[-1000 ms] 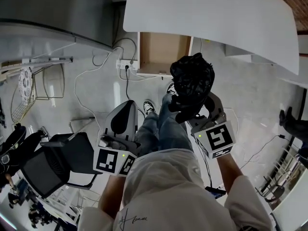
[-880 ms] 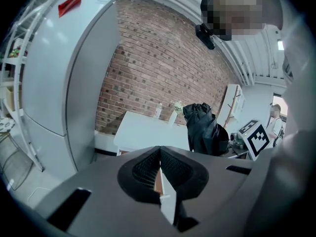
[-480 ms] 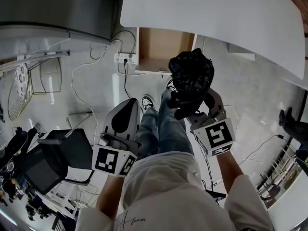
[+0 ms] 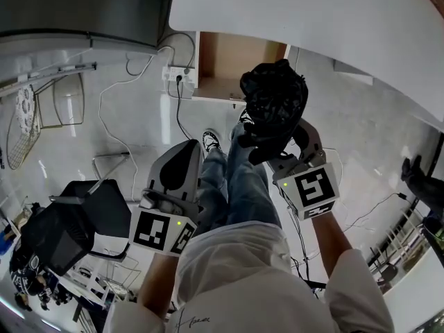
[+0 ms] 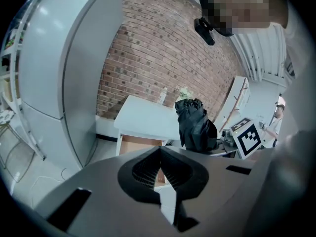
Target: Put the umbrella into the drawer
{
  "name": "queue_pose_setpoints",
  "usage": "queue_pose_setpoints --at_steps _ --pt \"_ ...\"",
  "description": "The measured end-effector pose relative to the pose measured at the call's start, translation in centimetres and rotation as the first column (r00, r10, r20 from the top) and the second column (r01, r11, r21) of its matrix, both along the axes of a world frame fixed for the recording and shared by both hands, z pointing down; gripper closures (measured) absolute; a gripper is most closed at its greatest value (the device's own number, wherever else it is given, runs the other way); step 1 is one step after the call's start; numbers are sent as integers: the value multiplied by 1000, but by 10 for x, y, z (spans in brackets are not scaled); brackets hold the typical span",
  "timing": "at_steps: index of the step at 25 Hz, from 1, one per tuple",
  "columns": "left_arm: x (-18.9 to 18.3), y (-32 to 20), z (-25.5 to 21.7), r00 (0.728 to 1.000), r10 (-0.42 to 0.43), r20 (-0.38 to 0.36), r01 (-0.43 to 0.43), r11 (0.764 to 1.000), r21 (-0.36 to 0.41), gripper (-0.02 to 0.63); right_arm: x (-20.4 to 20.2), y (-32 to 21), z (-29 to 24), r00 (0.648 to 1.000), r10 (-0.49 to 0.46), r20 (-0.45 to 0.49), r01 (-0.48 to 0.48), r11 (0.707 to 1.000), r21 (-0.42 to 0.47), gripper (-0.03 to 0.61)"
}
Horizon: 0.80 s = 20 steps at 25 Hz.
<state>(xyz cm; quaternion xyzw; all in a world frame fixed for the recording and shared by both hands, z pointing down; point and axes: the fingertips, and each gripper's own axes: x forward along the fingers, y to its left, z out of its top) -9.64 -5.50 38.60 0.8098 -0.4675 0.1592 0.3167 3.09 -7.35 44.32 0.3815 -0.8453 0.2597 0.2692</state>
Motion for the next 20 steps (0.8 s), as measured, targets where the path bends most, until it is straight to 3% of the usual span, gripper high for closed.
queue_pose_setpoints --at_steps 5,15,20 --pt "3 0 14 1000 -14 14 15 1000 -20 597 1 -9 15 1000 -12 -4 12 1000 -11 316" --pt "19 1 48 995 -5 -95 -6 994 -110 597 -1 -25 54 999 -50 -7 50 998 -35 316" --pt "18 -7 70 997 -20 -76 10 990 -140 597 -8 -38 83 996 -84 -9 83 995 -55 316"
